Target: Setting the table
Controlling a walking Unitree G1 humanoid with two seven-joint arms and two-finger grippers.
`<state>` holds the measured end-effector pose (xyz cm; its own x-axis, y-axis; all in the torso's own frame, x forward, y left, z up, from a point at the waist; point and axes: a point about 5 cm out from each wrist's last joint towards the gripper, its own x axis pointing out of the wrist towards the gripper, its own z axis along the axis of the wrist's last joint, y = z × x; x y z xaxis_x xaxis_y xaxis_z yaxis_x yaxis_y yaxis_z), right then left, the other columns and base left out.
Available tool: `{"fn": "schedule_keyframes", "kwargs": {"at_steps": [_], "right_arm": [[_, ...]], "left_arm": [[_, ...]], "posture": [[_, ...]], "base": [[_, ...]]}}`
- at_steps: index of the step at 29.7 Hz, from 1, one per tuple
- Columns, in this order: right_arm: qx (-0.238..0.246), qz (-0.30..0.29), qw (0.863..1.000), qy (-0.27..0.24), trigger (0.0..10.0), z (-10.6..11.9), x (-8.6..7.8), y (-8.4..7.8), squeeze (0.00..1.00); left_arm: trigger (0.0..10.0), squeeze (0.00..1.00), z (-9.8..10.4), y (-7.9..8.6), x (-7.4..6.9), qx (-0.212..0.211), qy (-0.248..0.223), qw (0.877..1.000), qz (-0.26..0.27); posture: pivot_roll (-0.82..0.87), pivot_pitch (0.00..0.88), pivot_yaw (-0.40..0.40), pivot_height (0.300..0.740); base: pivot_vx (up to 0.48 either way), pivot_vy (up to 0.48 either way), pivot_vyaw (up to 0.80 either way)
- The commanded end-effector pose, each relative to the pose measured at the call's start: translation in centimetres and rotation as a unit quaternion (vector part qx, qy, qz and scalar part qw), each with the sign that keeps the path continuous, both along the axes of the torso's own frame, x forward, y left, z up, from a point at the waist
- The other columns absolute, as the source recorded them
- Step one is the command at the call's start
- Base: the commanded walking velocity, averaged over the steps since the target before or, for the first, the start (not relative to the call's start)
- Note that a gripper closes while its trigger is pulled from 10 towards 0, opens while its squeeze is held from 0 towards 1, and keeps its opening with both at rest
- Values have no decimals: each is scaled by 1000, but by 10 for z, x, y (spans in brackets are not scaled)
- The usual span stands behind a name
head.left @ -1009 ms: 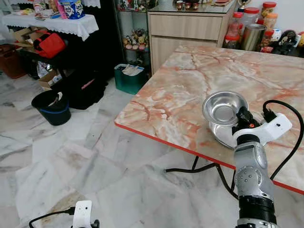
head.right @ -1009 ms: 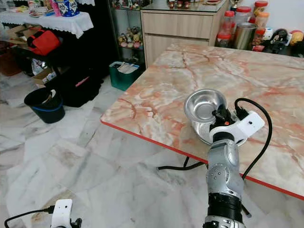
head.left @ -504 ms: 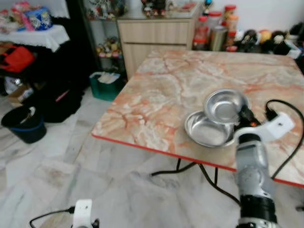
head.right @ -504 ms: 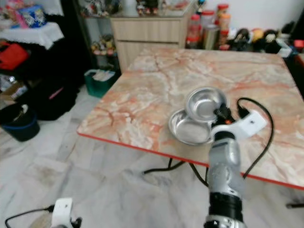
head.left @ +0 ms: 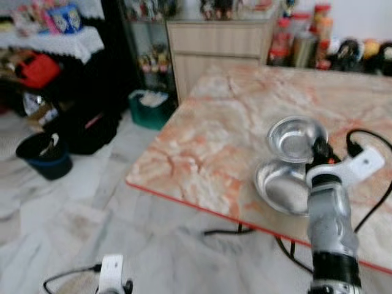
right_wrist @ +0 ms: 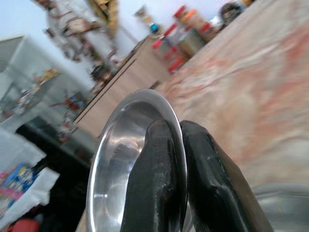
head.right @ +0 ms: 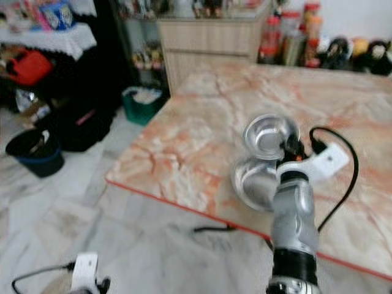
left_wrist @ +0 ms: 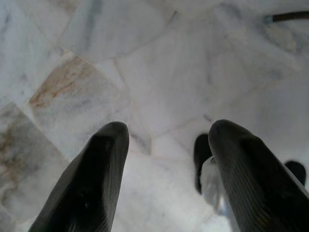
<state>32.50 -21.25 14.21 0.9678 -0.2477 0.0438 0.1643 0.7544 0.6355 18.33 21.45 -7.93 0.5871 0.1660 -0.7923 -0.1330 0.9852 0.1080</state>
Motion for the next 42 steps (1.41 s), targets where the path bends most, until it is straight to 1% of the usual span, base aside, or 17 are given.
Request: {"fn": "schedule_keyframes", "kwargs": {"at_steps": [1, 5, 6, 8, 10, 16, 19, 24, 25, 30, 35, 42], "right_arm": [[-8, 13, 1000, -7, 10000, 5, 3, 4, 0], [-14, 30, 999, -2, 10000, 4, 2, 8, 0], [-22, 44, 999, 3, 10000, 4, 0, 9, 0], [-34, 52, 998, 6, 10000, 4, -2, 10, 0], [-47, 49, 998, 17, 10000, 2, -7, 5, 0], [-49, 45, 998, 23, 10000, 0, -12, 0, 0], [-39, 43, 998, 34, 10000, -2, -15, -1, 0], [-22, 28, 997, 65, 10000, -13, -17, -5, 0], [-12, 22, 997, 76, 10000, -17, -18, -7, 0], [-8, 18, 994, 111, 10000, -29, -22, -9, 0], [-1, 15, 992, 125, 10000, -36, -24, -10, 0], [2, 12, 990, 137, 10000, -39, -26, -11, 0]], "left_arm": [[10000, 0, -1, 3, -2, 4, 5, 1000, 4], [10000, 0, -1, 4, -3, 4, 4, 1000, 5], [10000, 0, -1, 4, -3, 5, 5, 1000, 5], [10000, 0, -1, 4, -3, 5, 5, 1000, 5], [10000, 0, -1, 4, -3, 4, 5, 1000, 6], [10000, 0, -1, 3, -2, 5, 5, 1000, 5], [10000, 0, -1, 3, -2, 5, 5, 1000, 4], [10000, 0, 0, 2, -2, 5, 5, 1000, 4], [10000, 0, 0, 2, -1, 5, 5, 1000, 4], [10000, 0, 0, 2, -1, 5, 4, 1000, 4], [10000, 0, 0, 2, -1, 4, 3, 1000, 4], [10000, 0, -1, 2, -2, 4, 3, 1000, 4]], "posture": [[-30, 0, 61, 740], [-31, 0, 60, 740], [-30, 0, 60, 740], [-32, 0, 59, 740], [-35, 0, 60, 740], [-38, 0, 62, 740], [-38, 0, 63, 740], [-39, 0, 62, 740], [-39, 0, 62, 740], [-39, 0, 62, 740], [-39, 0, 60, 740], [-38, 0, 60, 740]], "base": [[0, 0, 0], [0, 0, 0], [0, 0, 0], [0, 0, 0], [0, 0, 0], [0, 0, 0], [0, 0, 0], [0, 0, 0], [0, 0, 0], [0, 0, 0], [0, 0, 0], [0, 0, 0]]}}
